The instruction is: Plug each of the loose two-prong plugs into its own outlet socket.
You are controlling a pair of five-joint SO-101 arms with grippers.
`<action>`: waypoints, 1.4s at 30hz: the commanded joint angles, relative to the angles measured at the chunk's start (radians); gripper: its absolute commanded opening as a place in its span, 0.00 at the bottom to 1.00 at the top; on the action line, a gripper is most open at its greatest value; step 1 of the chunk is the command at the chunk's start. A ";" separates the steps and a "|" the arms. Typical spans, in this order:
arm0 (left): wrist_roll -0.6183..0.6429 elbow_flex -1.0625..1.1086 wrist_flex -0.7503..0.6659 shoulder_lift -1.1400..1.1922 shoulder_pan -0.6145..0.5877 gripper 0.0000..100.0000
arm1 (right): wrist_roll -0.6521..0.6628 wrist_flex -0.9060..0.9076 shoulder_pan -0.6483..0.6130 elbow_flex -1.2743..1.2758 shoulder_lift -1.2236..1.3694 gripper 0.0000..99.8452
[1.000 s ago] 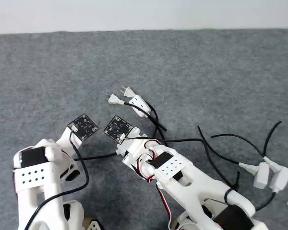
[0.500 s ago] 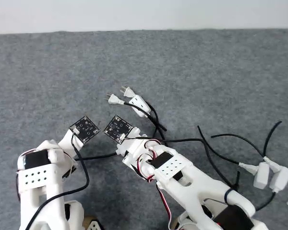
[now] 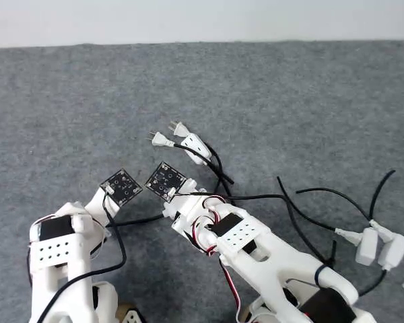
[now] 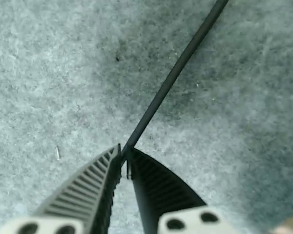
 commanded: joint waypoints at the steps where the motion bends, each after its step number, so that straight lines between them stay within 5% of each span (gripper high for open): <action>1: -0.005 0.007 -0.014 -0.006 0.006 0.01 | 0.011 -0.013 0.019 -0.061 0.012 0.01; 42: 0.017 0.162 -0.051 -0.005 0.135 0.02 | 0.009 0.044 0.114 -0.044 -0.033 0.01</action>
